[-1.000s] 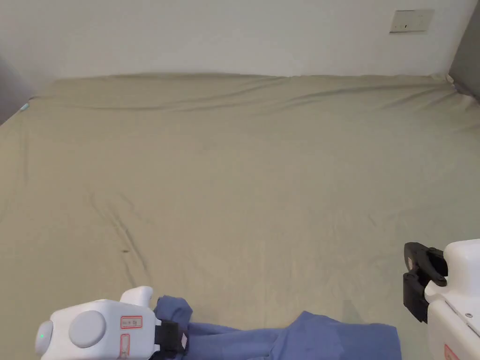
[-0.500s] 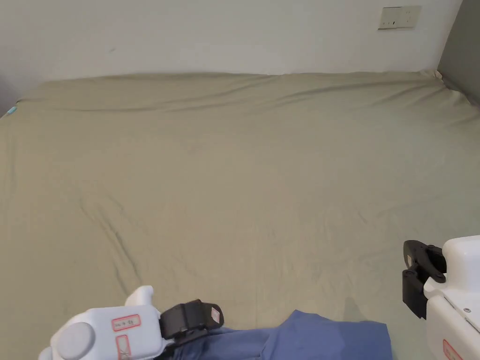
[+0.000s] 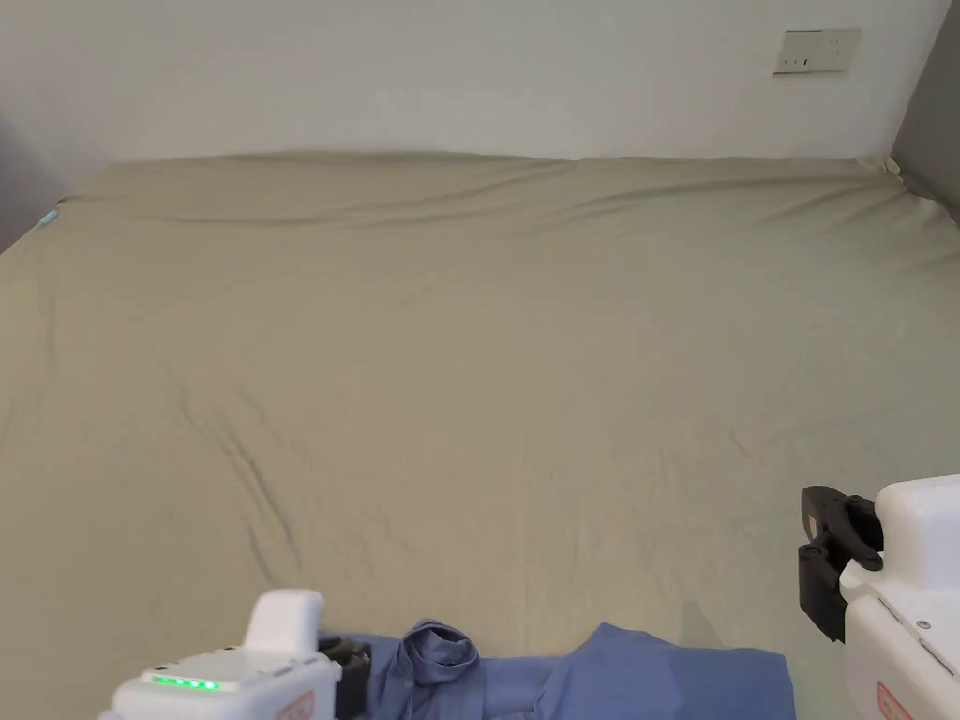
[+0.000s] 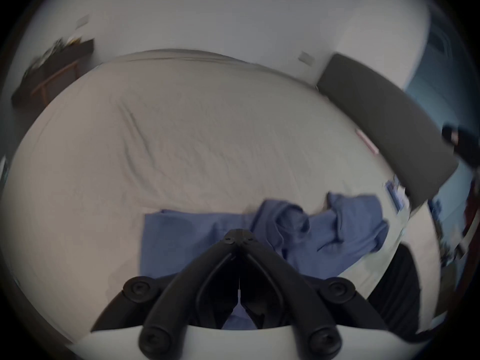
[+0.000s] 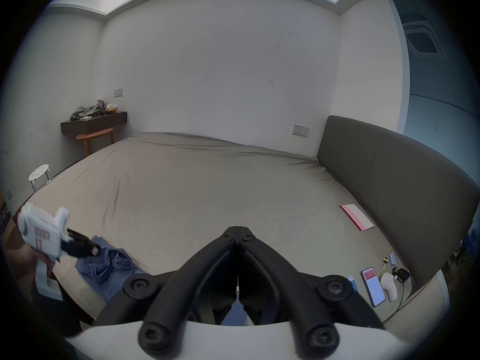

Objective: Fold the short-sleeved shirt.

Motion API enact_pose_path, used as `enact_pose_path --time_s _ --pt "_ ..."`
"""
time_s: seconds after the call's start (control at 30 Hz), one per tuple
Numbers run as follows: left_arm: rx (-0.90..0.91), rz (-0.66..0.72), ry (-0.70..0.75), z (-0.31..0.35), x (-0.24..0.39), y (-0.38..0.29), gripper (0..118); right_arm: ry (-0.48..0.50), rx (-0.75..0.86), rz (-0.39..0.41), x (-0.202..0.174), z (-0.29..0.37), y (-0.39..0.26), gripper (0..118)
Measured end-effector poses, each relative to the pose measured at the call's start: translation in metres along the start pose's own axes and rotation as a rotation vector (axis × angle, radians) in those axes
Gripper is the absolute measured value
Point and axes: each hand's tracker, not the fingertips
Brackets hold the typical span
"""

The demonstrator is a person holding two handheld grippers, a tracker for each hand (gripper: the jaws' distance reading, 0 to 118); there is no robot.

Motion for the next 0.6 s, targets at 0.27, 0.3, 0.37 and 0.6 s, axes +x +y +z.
enact_pose_path --time_s 0.27,0.3,0.37,0.6 --pt "-0.055 -0.192 0.0 -0.042 0.072 -0.029 0 -0.012 -0.004 0.002 0.006 0.004 -0.001 2" --pt "-0.059 -0.203 -0.004 -0.044 0.077 -0.031 0 -0.012 -0.006 0.002 0.006 0.004 -0.001 2" --pt "-0.049 -0.22 -0.007 -0.047 0.088 -0.031 0 -0.013 -0.008 0.002 0.007 0.003 -0.003 2" --pt "-0.039 -0.202 -0.222 -0.039 0.108 -0.027 0 0.0 -0.021 0.002 0.004 -0.001 -0.006 2"
